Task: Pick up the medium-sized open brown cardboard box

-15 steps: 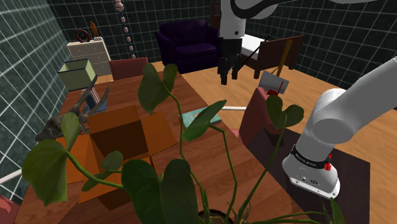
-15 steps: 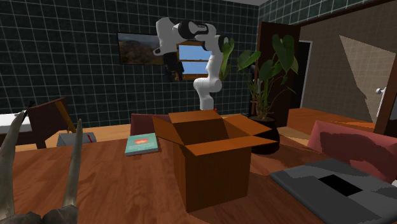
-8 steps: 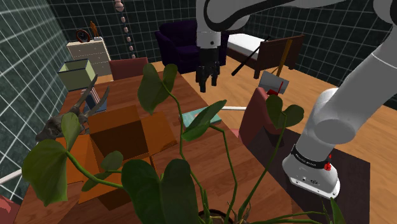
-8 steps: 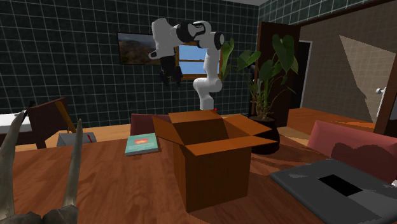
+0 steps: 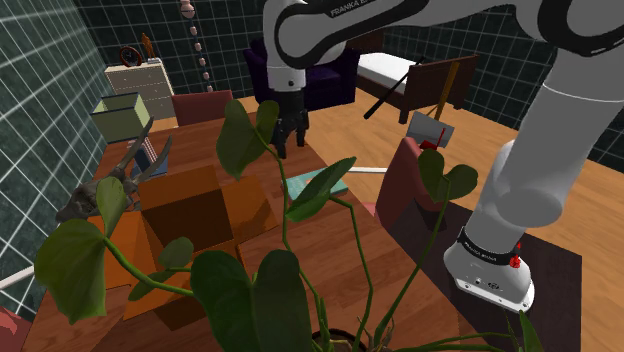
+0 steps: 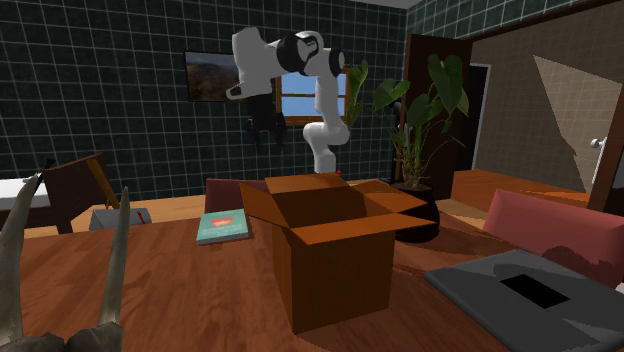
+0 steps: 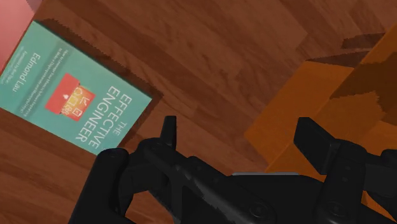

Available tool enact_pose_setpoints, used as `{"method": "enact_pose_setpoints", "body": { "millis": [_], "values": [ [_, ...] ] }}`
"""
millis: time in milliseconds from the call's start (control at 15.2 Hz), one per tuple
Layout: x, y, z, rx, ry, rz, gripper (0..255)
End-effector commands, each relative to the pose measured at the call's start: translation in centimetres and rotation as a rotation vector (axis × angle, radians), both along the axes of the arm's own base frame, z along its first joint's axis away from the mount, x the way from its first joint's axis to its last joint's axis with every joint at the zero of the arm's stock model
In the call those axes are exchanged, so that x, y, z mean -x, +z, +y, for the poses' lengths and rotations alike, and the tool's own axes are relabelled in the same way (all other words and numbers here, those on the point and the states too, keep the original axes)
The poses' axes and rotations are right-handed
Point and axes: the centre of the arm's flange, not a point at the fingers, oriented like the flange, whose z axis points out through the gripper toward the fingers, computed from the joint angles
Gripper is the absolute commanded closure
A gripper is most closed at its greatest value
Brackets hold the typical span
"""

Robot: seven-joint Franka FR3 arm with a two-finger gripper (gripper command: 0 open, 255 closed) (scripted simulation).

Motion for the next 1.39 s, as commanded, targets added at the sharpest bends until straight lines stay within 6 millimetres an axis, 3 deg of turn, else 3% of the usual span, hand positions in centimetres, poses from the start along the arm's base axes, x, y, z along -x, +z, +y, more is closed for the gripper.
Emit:
{"method": "enact_pose_setpoints", "body": {
  "millis": [0,924,1320],
  "values": [
    [-1.4,-1.1,2.3,-0.002,0.020,-0.005,0],
    [-11.0,-6.0,17.3,-0.007,0.156,-0.037,0],
    [-11.1,-8.8,17.6,-0.008,0.159,-0.037,0]
  ]
}}
